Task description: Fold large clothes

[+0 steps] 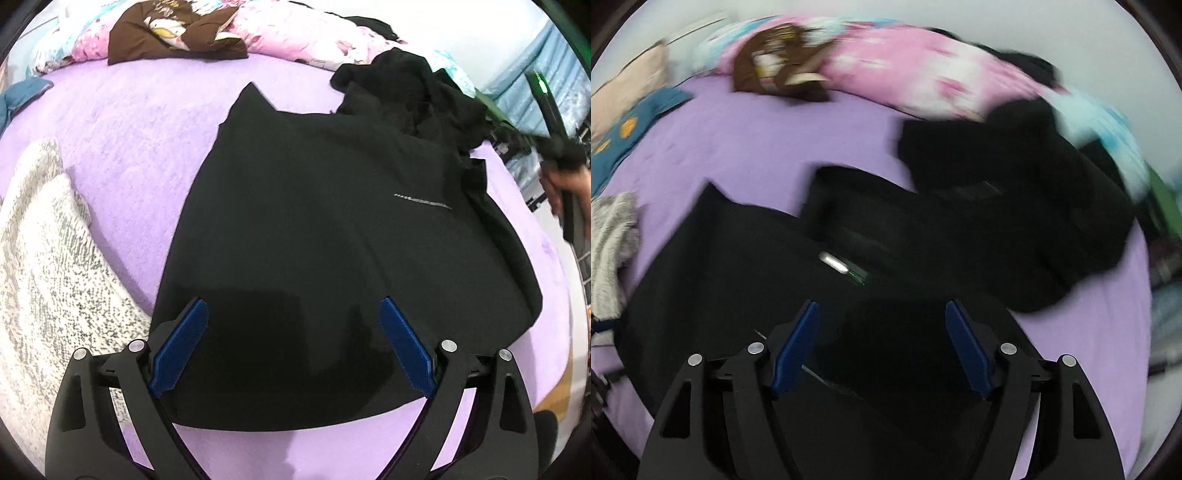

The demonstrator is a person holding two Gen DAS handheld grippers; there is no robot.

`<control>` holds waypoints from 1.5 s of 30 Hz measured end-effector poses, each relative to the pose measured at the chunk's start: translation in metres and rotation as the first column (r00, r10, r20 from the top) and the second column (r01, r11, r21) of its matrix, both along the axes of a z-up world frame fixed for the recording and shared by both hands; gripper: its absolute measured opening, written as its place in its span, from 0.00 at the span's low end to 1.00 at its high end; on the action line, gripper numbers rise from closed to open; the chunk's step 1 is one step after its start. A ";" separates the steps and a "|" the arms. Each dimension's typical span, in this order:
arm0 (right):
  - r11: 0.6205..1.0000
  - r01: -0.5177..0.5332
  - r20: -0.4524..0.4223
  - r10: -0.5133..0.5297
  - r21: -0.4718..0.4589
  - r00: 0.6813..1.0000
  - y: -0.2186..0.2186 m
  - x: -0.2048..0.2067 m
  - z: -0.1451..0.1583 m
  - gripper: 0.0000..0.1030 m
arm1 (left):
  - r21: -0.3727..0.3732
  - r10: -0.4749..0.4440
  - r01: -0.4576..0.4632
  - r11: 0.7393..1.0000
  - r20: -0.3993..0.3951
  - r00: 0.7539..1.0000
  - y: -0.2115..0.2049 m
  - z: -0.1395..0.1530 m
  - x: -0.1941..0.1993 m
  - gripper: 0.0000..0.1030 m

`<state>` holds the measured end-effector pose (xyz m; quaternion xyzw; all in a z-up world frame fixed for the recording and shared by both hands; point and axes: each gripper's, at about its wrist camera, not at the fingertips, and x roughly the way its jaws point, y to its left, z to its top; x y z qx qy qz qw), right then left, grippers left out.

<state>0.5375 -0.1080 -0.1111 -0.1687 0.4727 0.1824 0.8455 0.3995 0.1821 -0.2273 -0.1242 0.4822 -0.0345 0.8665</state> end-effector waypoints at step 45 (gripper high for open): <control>0.968 0.251 0.056 -0.251 0.015 0.966 -0.120 0.039 -0.015 0.11 | -0.014 -0.025 0.024 1.000 -0.069 0.997 -0.022 -0.026 0.017 0.88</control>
